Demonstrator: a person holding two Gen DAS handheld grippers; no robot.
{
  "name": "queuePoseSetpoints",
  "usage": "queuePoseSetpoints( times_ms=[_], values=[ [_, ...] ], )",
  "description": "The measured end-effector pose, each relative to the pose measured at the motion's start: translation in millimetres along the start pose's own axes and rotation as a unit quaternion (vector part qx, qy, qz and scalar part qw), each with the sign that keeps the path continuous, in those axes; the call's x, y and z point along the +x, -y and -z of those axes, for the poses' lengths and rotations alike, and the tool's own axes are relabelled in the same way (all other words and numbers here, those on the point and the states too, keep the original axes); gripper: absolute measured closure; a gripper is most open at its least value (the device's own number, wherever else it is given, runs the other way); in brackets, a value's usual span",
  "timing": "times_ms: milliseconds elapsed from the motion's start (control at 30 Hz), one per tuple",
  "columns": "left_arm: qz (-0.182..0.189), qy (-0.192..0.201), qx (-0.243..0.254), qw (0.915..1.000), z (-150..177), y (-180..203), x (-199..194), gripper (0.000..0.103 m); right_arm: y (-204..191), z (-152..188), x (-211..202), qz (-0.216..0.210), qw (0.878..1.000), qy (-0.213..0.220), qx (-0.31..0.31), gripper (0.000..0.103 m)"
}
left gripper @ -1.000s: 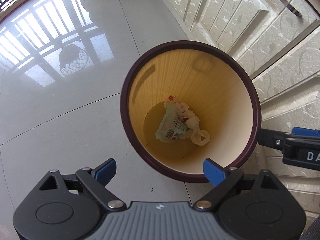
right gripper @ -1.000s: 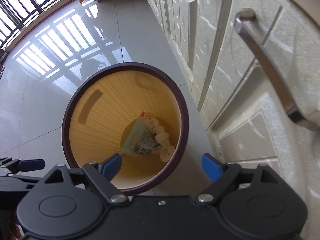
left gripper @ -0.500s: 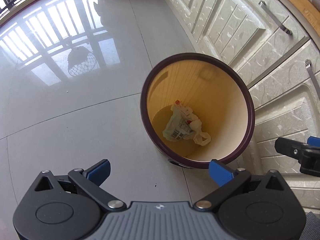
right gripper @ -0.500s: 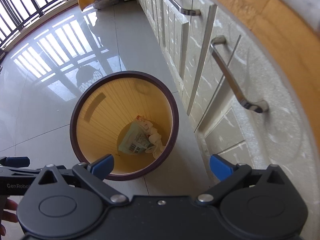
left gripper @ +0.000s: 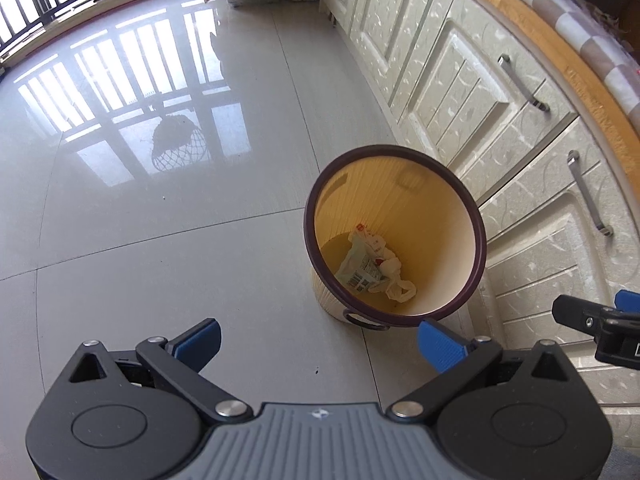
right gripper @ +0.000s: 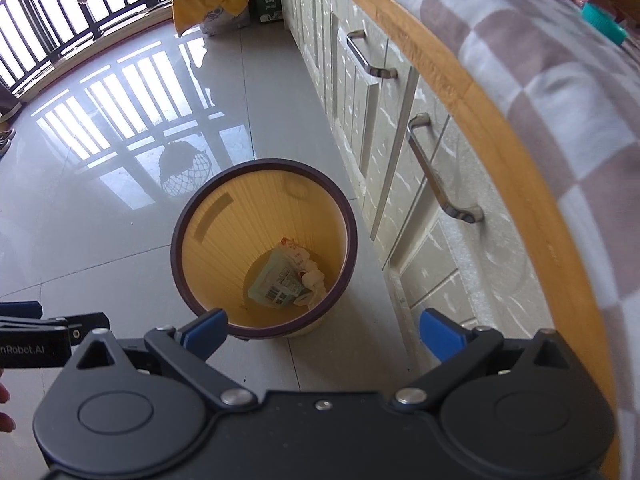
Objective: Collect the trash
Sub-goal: 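Lift both open tools away from the wastebasket back toward the bench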
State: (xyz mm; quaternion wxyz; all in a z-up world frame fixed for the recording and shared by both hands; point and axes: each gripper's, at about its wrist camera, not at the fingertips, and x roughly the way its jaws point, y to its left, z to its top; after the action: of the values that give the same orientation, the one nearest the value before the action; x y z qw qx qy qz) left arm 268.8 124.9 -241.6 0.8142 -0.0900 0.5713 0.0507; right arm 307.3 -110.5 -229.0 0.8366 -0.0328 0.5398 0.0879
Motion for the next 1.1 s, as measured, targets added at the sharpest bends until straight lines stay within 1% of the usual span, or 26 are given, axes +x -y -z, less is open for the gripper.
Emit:
queuePoseSetpoints(
  times_ms=[233,567,867,1100],
  values=[
    [-0.008,0.017,-0.008,0.9998,13,-7,-42,0.000,-5,10,-44,0.004,1.000,0.025,-0.012,0.000],
    [-0.008,0.062,-0.005,0.9980,30,-5,-106,0.000,5,25,-113,0.016,0.997,0.077,-0.009,0.000],
    [0.006,0.110,0.003,0.9939,49,16,-158,0.000,27,49,-168,0.026,0.993,0.118,-0.001,0.000],
    [0.032,0.149,0.020,0.9882,63,53,-190,0.000,62,71,-211,0.043,0.987,0.153,0.017,0.000]
  ],
)
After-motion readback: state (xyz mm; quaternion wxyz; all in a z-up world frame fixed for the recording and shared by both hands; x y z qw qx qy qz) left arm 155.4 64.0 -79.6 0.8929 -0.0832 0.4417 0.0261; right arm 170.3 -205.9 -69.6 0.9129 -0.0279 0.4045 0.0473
